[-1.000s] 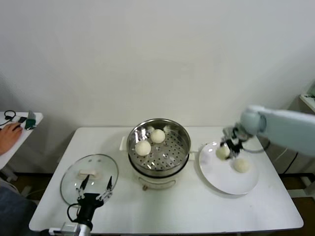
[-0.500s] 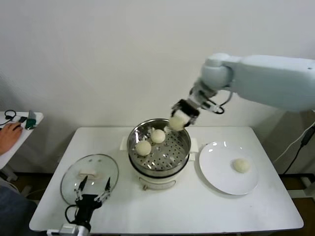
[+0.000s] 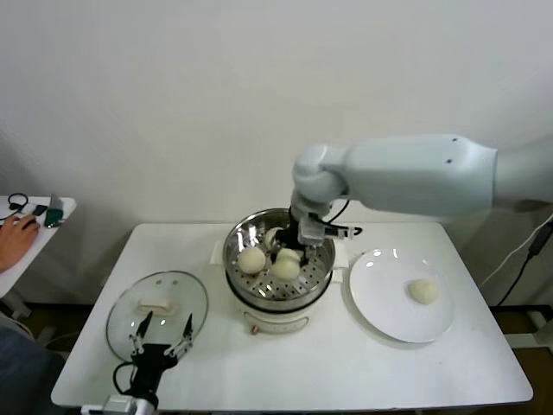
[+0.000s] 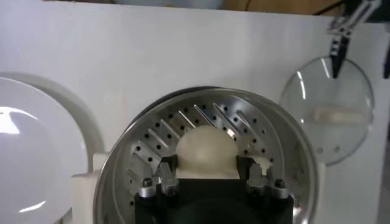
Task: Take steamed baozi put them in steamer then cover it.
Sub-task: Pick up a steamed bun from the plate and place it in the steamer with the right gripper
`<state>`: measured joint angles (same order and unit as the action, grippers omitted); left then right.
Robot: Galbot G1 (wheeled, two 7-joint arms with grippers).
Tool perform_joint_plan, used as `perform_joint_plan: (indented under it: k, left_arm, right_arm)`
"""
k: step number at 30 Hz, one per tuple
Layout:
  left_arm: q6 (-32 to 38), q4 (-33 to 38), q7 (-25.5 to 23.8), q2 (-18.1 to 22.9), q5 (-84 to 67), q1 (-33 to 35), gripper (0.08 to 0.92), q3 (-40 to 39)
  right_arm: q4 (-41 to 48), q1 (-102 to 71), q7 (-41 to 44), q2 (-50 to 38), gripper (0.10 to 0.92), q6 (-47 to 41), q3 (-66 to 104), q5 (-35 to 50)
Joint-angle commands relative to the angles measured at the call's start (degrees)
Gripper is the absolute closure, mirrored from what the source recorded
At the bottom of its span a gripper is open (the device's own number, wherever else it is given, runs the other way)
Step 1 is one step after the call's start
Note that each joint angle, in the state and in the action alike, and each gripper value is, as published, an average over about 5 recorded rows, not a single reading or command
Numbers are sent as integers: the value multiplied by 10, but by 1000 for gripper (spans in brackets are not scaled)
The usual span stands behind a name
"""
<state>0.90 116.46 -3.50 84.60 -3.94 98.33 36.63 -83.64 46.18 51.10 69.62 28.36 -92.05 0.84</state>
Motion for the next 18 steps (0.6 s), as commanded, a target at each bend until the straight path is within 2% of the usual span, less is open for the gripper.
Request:
perform_joint_plan:
  k: [1, 11, 18]
  left_arm:
    - [1, -3, 1, 0, -1, -1, 177, -1]
    - [2, 1, 1, 0, -2, 0, 177, -1]
    - [1, 3, 1, 0, -3, -1, 177, -2]
  right_arm:
    - [28, -65, -7, 35, 373, 27, 0, -57]
    - [57, -84, 2, 58, 367, 21, 4, -49]
    - [71, -61, 2, 59, 229, 23, 3, -6]
